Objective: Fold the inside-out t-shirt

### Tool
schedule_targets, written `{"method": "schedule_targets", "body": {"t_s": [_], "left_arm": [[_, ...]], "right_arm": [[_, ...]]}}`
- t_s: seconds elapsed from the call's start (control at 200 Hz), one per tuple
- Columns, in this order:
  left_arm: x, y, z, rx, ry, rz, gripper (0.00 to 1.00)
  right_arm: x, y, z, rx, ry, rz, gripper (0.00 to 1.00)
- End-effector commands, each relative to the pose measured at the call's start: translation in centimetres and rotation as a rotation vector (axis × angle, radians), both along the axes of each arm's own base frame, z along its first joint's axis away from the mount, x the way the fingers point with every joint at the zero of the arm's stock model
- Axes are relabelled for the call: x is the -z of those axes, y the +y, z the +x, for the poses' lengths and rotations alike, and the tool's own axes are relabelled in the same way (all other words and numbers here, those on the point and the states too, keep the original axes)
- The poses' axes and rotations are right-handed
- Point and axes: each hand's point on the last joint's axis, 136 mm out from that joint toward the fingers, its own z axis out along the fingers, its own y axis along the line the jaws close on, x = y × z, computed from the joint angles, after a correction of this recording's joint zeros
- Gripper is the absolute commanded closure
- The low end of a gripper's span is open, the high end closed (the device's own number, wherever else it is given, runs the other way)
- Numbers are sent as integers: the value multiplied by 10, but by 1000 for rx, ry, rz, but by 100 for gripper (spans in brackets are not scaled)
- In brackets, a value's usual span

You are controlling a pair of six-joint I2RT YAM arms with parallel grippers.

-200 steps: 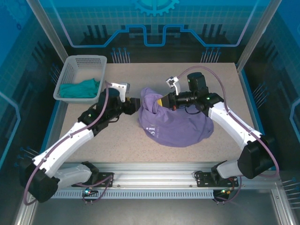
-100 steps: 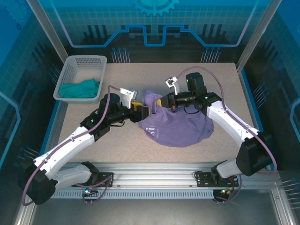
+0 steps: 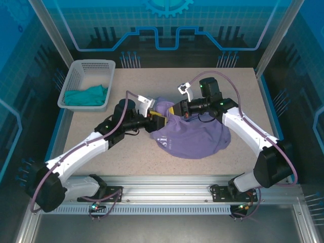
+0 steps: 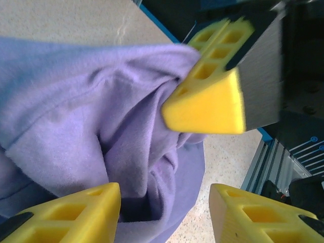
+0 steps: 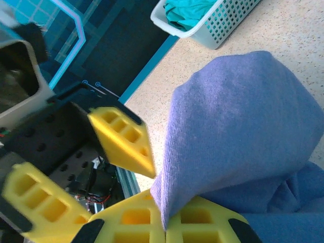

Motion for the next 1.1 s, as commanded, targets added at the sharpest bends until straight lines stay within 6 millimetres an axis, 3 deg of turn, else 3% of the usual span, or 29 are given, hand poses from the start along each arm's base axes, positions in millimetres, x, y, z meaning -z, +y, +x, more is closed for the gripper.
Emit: {"method": "schedule_targets", "body": {"t_s": [0.0, 0.17, 0.46, 0.605, 0.845, 1.096], "left_arm": [[-8, -14, 4, 62, -31, -11, 50], [0, -22, 17, 62, -14, 16, 55], [11, -20, 27, 32, -23, 61, 88], [3, -18, 25, 33, -45, 59, 100], [-31, -14, 15, 19, -81, -72, 100], [-51, -6, 16, -42, -85, -174, 100]], "right_arm": [[-15, -1, -2, -19, -1, 26, 96], [-17, -4, -2, -26, -3, 22, 96], [-14, -7, 4, -33, -8, 19, 96], [-10, -8, 6, -34, -14, -13, 95], [2, -14, 24, 54, -105, -198, 87], [12, -42, 49, 248, -210, -410, 71]]}}
